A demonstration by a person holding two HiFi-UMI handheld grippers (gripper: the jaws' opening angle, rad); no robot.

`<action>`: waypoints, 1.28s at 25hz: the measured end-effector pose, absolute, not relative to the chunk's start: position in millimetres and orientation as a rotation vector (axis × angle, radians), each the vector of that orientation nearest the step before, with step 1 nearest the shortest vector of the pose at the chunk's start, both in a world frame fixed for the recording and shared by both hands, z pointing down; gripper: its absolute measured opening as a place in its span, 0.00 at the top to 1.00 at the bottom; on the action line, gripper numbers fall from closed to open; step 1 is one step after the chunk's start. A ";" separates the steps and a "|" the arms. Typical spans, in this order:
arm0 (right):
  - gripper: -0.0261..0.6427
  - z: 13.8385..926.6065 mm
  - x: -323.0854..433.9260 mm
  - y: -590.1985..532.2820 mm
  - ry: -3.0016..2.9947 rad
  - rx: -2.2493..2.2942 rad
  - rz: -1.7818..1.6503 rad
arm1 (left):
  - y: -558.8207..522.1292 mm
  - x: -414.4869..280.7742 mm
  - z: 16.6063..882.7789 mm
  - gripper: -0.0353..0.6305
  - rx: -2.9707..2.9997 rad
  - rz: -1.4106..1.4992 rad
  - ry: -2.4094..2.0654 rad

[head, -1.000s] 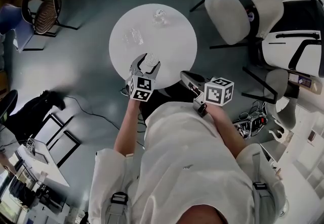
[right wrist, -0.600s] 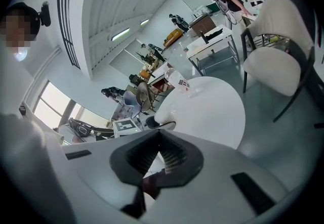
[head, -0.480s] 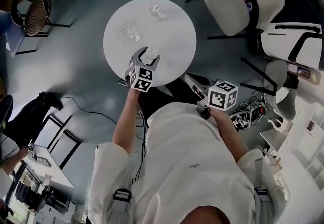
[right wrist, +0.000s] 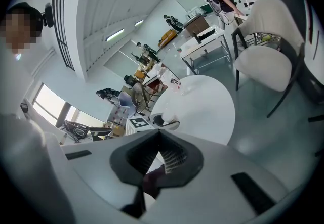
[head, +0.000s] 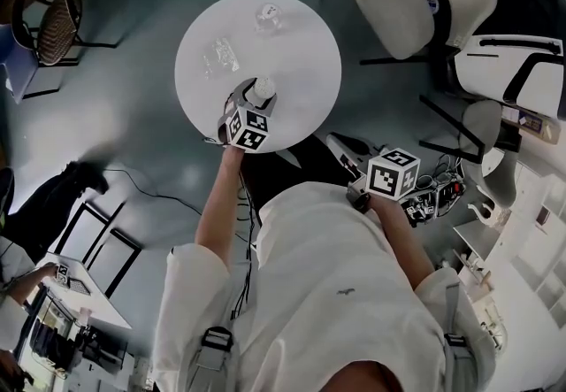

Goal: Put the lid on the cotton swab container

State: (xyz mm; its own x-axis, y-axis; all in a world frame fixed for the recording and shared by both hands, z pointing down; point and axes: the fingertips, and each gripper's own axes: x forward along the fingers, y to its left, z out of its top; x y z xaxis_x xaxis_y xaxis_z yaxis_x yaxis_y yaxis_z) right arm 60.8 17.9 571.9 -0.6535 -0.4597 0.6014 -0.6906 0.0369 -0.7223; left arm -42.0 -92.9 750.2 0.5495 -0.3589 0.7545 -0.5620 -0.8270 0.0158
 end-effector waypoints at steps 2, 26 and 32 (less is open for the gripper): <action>0.95 572.1 62.2 19.1 -2.105 1.192 1.663 | -92.7 -44.8 754.8 0.55 2.518 1.150 -0.777; 0.95 572.7 87.2 29.0 -2.164 1.074 1.652 | -90.2 -50.8 765.7 0.55 2.396 1.178 -0.963; 0.95 571.4 92.1 27.9 -2.190 1.034 1.674 | -88.7 -53.8 762.2 0.55 2.342 1.178 -1.014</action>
